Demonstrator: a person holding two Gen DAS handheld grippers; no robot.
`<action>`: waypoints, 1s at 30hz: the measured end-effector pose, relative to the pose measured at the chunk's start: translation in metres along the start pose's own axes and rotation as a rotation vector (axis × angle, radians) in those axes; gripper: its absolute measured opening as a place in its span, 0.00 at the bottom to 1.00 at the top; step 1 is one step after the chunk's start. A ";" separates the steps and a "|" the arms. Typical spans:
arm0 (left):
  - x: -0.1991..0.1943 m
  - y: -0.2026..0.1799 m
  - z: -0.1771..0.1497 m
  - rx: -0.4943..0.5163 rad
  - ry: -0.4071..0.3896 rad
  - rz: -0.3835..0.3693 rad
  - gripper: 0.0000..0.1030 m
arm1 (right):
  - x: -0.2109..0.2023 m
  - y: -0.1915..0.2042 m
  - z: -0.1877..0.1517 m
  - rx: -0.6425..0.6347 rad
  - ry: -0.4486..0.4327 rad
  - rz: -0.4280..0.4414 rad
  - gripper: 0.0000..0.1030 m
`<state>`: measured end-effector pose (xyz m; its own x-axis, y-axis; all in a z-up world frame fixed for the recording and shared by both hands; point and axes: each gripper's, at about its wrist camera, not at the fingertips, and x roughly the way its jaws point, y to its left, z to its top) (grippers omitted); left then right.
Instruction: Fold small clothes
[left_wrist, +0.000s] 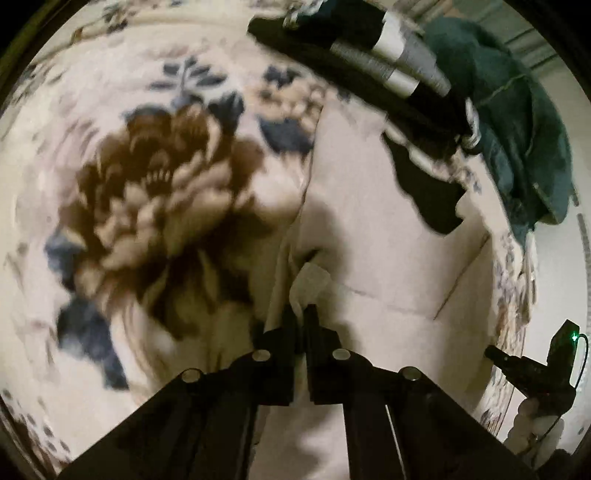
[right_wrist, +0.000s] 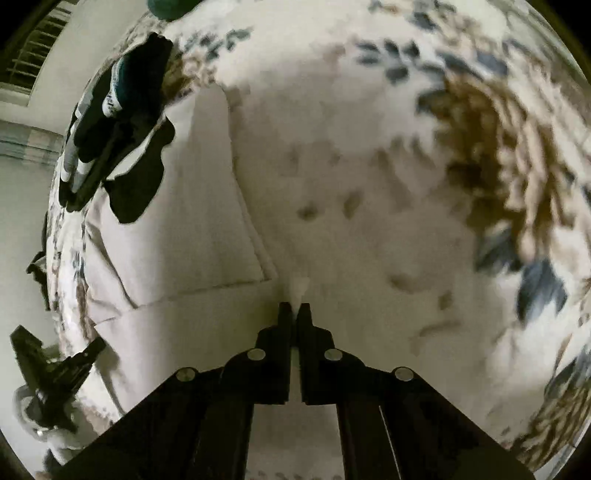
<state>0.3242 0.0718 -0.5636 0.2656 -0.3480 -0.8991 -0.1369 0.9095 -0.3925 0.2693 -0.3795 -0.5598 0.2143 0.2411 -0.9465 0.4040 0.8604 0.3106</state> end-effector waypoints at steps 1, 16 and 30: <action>-0.005 0.001 0.003 0.005 -0.016 0.000 0.02 | -0.006 0.003 0.000 -0.002 -0.026 -0.004 0.03; 0.004 0.035 0.045 -0.069 0.103 -0.101 0.48 | 0.026 0.002 0.022 0.054 0.080 -0.132 0.17; 0.095 -0.048 0.176 0.166 0.097 0.051 0.60 | 0.091 0.063 0.187 -0.091 0.059 0.021 0.52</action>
<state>0.5238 0.0349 -0.5958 0.1676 -0.3138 -0.9346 0.0134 0.9486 -0.3161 0.4805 -0.3872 -0.6101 0.1676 0.2831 -0.9443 0.3166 0.8917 0.3235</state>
